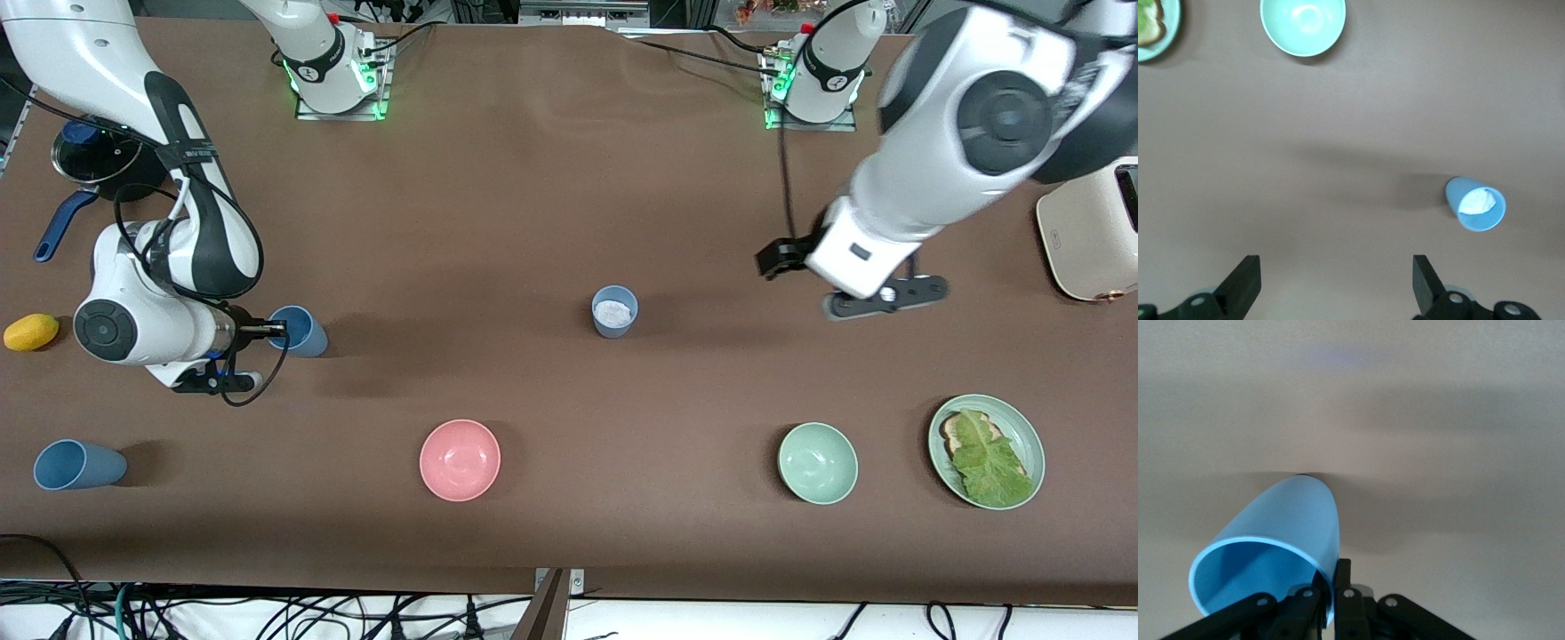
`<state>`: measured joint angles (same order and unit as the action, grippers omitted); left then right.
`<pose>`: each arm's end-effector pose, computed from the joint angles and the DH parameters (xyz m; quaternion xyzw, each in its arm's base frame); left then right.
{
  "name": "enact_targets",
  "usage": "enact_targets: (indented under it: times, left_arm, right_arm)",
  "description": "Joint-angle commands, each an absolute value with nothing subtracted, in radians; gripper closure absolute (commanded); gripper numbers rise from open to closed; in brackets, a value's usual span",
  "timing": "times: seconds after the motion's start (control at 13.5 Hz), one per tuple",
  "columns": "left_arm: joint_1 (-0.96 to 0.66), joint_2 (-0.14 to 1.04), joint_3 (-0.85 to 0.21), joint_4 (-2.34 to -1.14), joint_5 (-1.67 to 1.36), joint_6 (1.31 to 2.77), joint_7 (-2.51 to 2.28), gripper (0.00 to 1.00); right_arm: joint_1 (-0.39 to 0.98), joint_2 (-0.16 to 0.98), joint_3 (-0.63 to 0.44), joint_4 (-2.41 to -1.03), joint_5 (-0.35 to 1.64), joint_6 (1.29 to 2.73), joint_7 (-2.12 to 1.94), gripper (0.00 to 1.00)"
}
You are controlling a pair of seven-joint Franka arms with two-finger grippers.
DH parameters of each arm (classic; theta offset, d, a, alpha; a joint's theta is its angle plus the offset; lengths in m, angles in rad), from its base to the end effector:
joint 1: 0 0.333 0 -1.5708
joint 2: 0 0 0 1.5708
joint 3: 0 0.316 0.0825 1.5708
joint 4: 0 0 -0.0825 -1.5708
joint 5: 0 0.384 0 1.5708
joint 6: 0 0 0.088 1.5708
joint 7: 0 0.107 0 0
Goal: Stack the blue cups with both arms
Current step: 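Grasp the blue cup with the right gripper while the left gripper retracts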
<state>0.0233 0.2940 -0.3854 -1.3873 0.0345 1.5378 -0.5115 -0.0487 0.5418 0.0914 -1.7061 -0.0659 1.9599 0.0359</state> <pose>0.6005 -0.1886 0.5440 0.9944 0.0781 -0.0713 0.0083 0.6386 0.0181 0.2585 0.9897 0.0170 -0.1418 0.0097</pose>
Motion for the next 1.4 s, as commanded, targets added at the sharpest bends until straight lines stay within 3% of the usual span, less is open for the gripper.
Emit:
enact_targets:
  times: [0.0, 0.15, 0.59, 0.74, 0.89, 1.11, 1.33]
  left_arm:
    - [0.095, 0.311, -0.391, -1.325, 0.037, 1.477, -0.338, 0.00]
    - [0.176, 0.310, -0.393, -1.325, 0.038, 1.467, -0.179, 0.00]
    - [0.304, 0.305, -0.393, -1.330, 0.037, 1.456, 0.084, 0.00]
    - [0.270, 0.290, -0.347, -1.347, 0.022, 1.457, 0.115, 0.00]
    - [0.174, 0.244, -0.232, -1.397, -0.018, 1.469, 0.114, 0.00]
    - [0.088, 0.184, -0.120, -1.469, -0.020, 1.473, 0.123, 0.00]
    - [0.054, 0.044, -0.106, -1.619, -0.018, 1.610, 0.110, 0.00]
  right_arm:
    - [0.001, 0.529, 0.095, -1.646, -0.064, 1.892, 0.085, 1.00]
    - [0.060, 0.529, 0.098, -1.568, -0.052, 1.789, 0.213, 1.00]
    - [0.273, 0.532, 0.103, -1.416, 0.023, 1.700, 0.490, 1.00]
    - [0.346, 0.535, 0.103, -1.385, 0.025, 1.687, 0.589, 1.00]
    - [0.428, 0.538, 0.103, -1.355, 0.025, 1.684, 0.702, 1.00]
    - [0.515, 0.567, 0.101, -1.280, 0.135, 1.701, 0.831, 1.00]
    - [0.596, 0.681, 0.103, -1.119, 0.147, 1.718, 0.983, 1.00]
